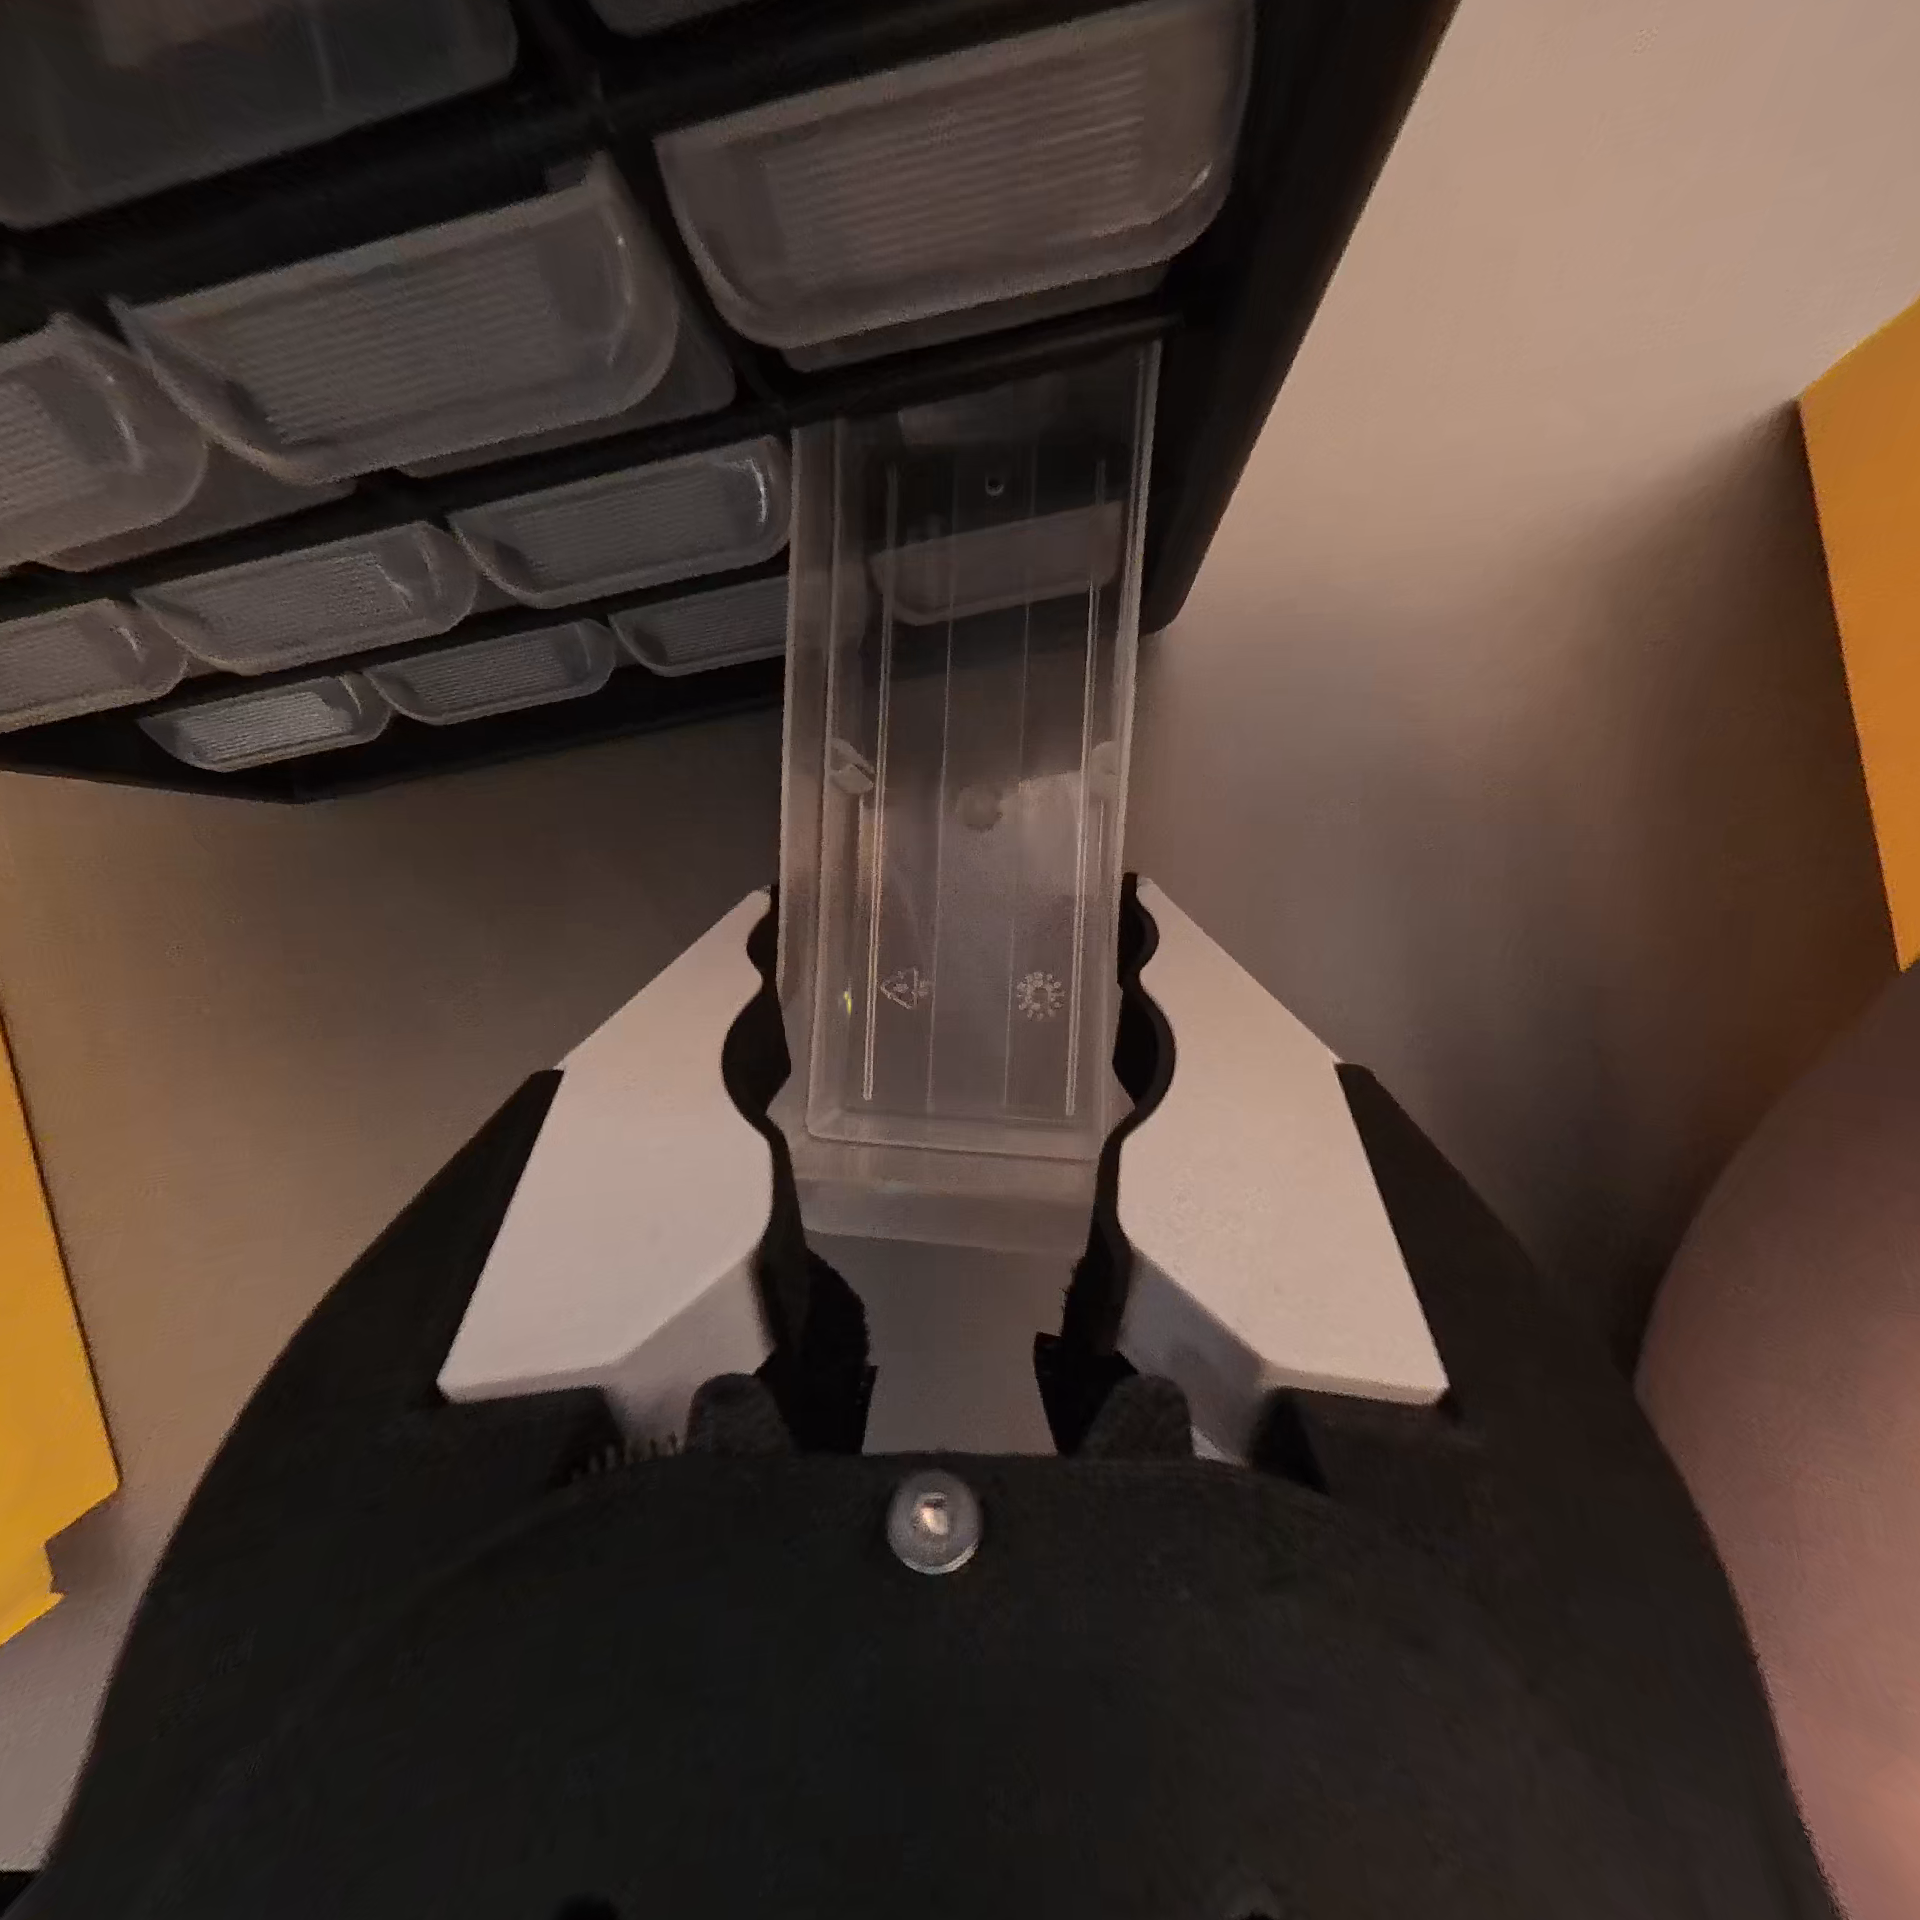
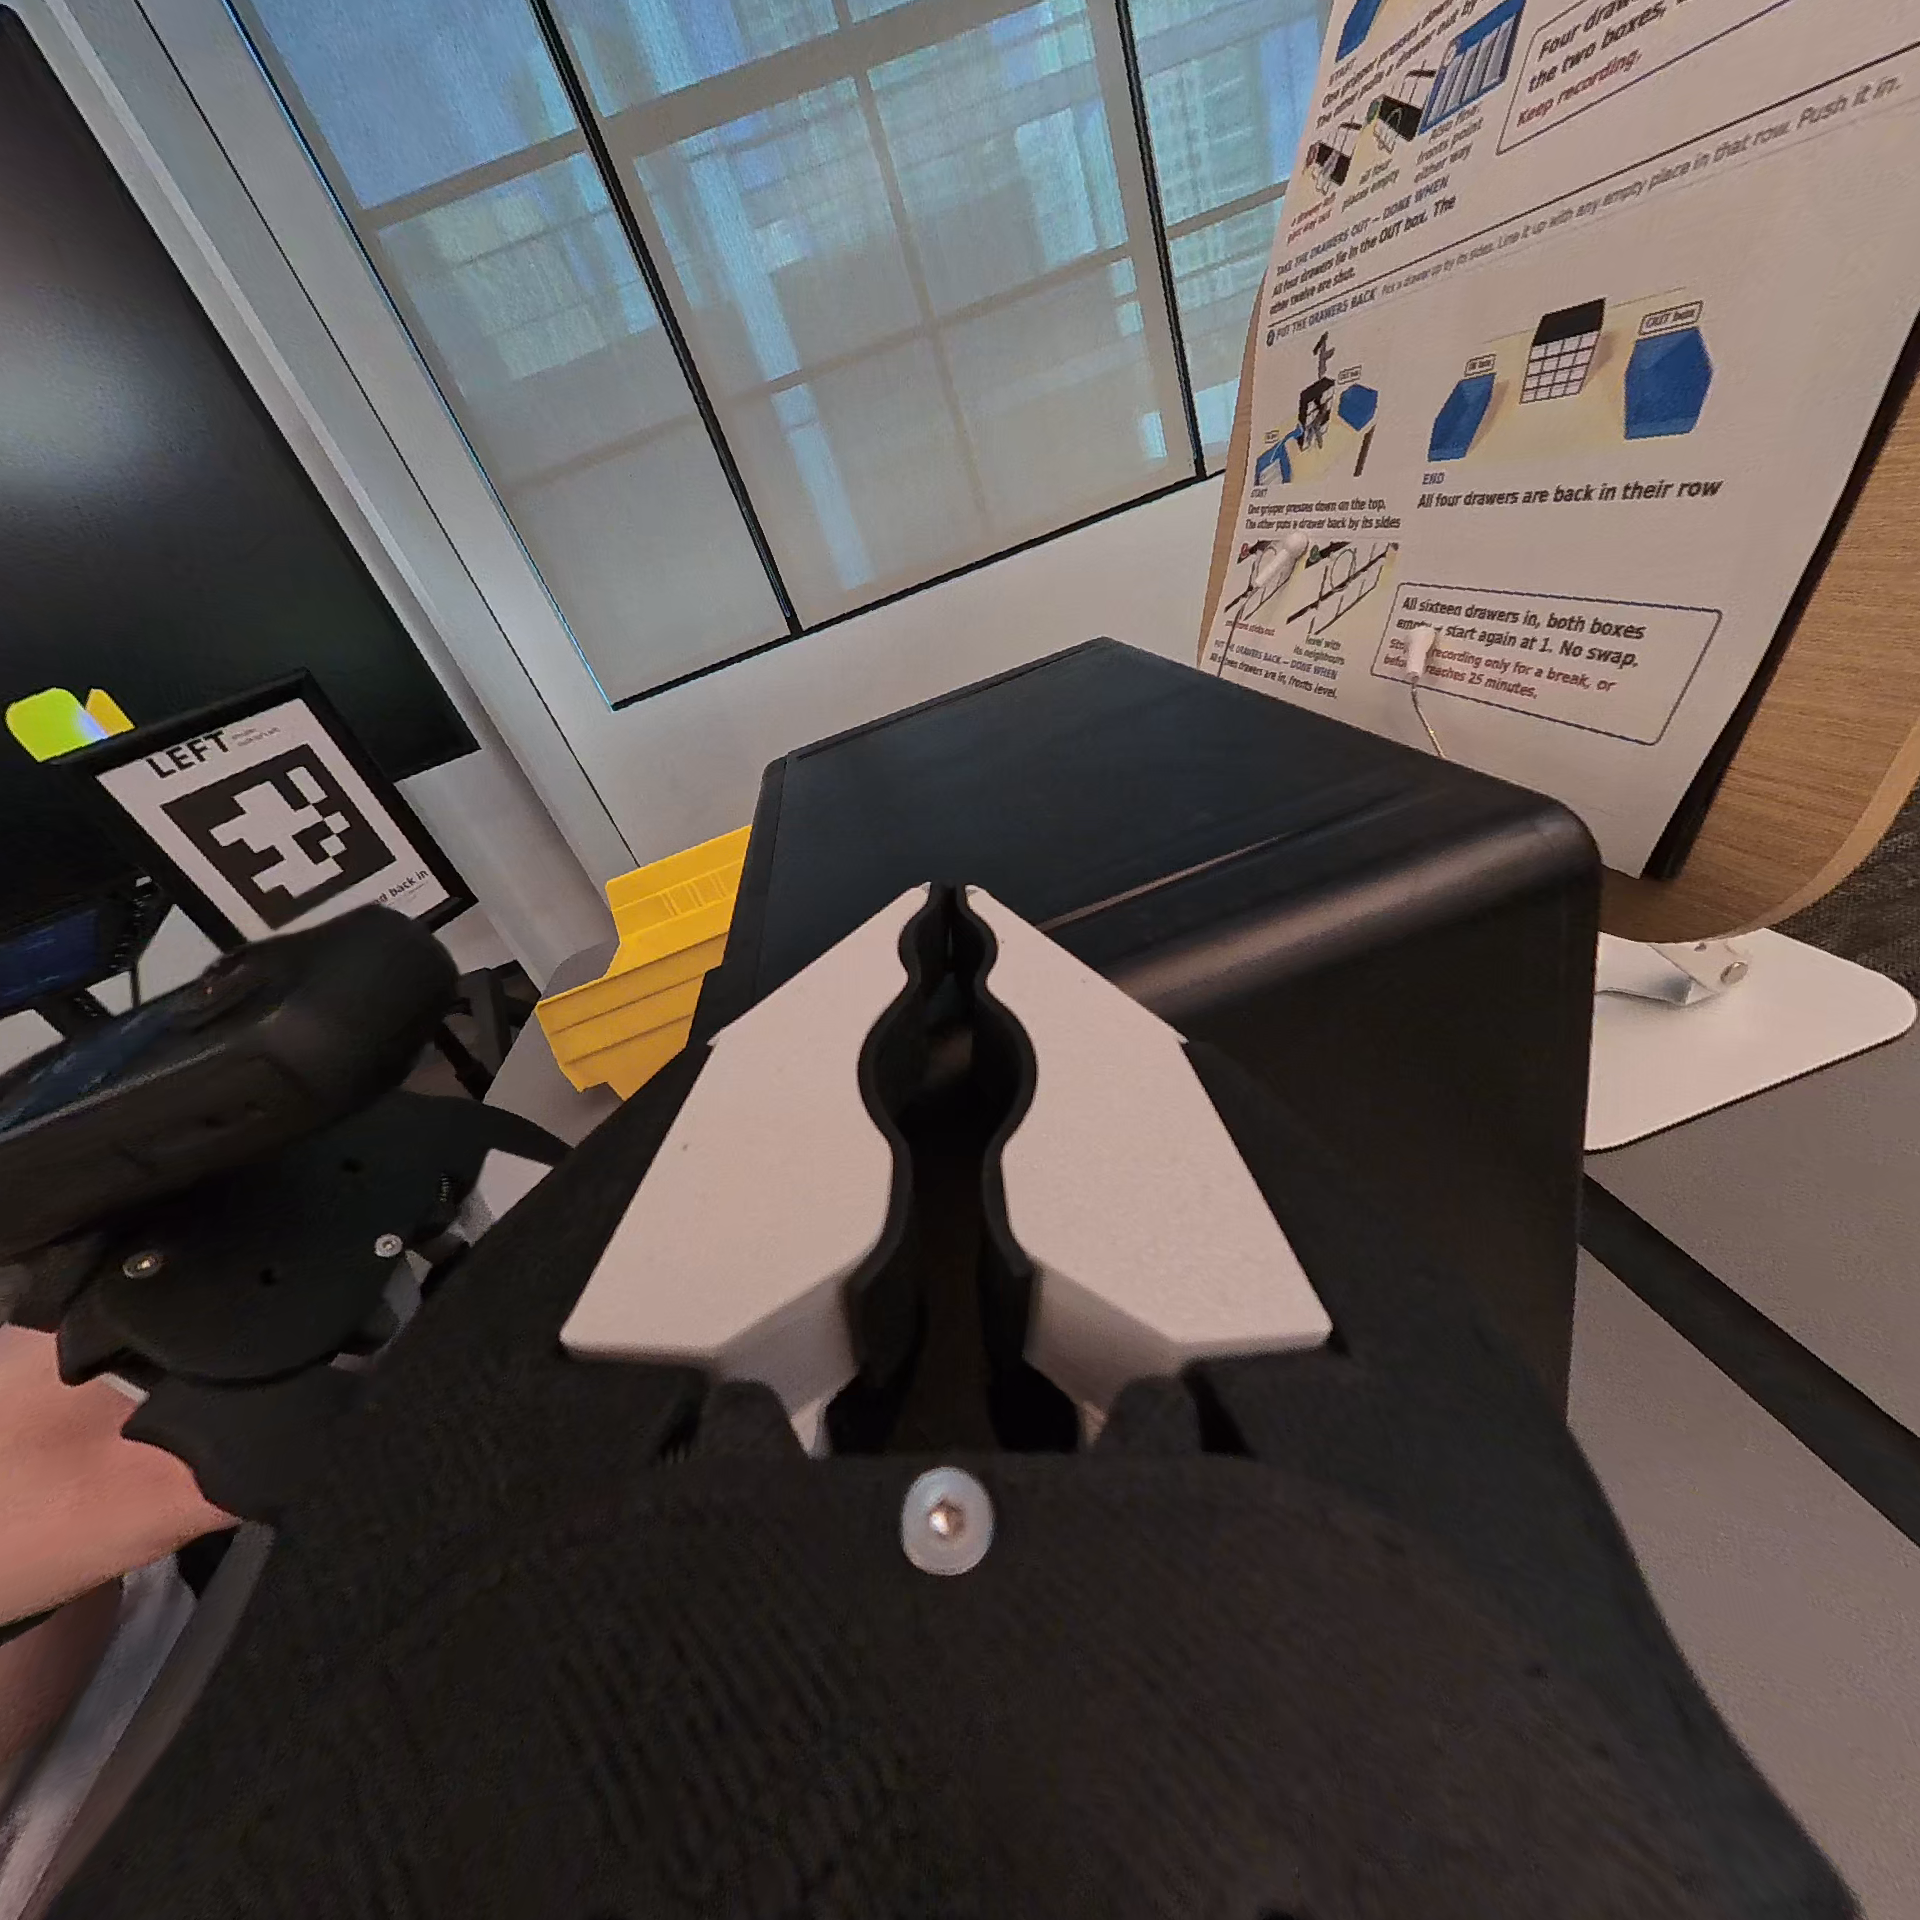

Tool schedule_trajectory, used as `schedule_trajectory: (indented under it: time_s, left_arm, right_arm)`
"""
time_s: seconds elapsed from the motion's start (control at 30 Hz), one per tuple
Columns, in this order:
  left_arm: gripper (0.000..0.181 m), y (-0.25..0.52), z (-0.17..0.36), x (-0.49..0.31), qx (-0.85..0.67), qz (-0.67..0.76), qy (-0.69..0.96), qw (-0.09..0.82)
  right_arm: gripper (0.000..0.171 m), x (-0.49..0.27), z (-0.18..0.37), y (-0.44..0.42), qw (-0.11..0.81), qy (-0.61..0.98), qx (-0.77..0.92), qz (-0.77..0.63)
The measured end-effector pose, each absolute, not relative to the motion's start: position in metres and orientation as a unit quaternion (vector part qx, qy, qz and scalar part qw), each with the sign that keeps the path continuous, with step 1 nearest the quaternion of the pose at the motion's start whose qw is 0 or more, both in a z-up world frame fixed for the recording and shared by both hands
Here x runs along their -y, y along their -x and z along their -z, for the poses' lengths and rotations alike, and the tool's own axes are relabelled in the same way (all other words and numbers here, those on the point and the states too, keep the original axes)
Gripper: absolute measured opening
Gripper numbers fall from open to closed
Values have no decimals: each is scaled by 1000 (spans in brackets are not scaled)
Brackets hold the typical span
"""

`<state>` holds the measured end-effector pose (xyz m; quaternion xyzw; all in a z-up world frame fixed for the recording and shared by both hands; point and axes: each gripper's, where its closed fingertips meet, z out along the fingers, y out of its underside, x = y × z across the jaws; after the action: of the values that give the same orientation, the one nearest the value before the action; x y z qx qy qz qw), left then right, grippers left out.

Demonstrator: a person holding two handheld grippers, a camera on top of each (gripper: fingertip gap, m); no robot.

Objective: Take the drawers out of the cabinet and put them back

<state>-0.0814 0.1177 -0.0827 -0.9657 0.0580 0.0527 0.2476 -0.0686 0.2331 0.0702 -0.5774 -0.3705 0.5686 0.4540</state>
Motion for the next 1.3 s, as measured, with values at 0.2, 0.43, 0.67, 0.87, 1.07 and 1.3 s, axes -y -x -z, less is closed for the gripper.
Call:
schedule_trajectory:
  time_s: [0.2, 0.43, 0.67, 0.87, 1.07, 1.3]
  left_arm:
    - [62, 75, 90, -124, -57, -63, 966, 245]
    - [65, 68, 90, -135, -56, -35, 963, 262]
    - [79, 56, 88, -132, -84, -27, 961, 264]
    - [92, 58, 45, -120, -192, -21, 908, 373]
    - [79, 36, 18, -79, -443, -90, 747, 488]
    - [44, 44, 57, -79, -553, -236, 634, 487]
  right_arm:
    - [0, -233, -70, 69, 453, 577, 370, -570]
    - [0, -233, -71, 68, 452, 574, 370, -575]
    - [0, -233, -70, 68, 453, 574, 370, -573]
    - [0, -233, -71, 68, 451, 573, 370, -576]
    - [0, -233, -71, 68, 449, 570, 368, -581]
    - [0, -233, -71, 69, 450, 573, 370, -576]
